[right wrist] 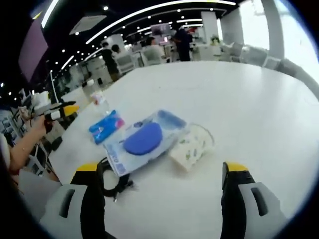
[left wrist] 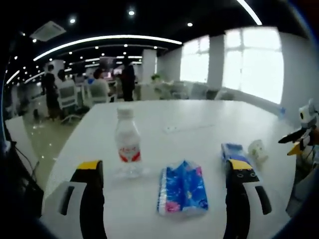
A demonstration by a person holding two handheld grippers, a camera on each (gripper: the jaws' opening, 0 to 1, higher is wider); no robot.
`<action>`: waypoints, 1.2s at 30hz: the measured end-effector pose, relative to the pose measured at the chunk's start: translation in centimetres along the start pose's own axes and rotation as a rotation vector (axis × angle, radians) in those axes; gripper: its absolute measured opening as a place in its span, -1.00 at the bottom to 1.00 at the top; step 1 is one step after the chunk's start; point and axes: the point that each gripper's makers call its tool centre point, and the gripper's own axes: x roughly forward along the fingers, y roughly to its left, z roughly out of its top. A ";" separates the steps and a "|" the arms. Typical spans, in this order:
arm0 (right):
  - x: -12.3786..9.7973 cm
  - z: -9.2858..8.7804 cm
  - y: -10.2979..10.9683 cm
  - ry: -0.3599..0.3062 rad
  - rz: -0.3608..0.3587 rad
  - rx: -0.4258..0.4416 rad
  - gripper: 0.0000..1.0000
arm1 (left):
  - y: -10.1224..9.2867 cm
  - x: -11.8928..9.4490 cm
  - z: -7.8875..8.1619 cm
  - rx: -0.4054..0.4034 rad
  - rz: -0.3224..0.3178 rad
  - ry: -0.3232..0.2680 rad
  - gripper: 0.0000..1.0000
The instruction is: Arrange the tabletop items into an orderly group along one side of the table until the central work area is clear of visible clutter.
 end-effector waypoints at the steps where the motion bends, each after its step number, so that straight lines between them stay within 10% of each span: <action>1: 0.1 0.1 0.0 0.001 0.001 0.003 0.95 | -0.2 -0.2 0.0 0.001 -0.002 0.001 0.98; 36: 6.2 -0.9 -5.0 0.118 -0.103 0.280 0.31 | -1.2 -1.7 -3.8 0.030 0.003 0.102 0.97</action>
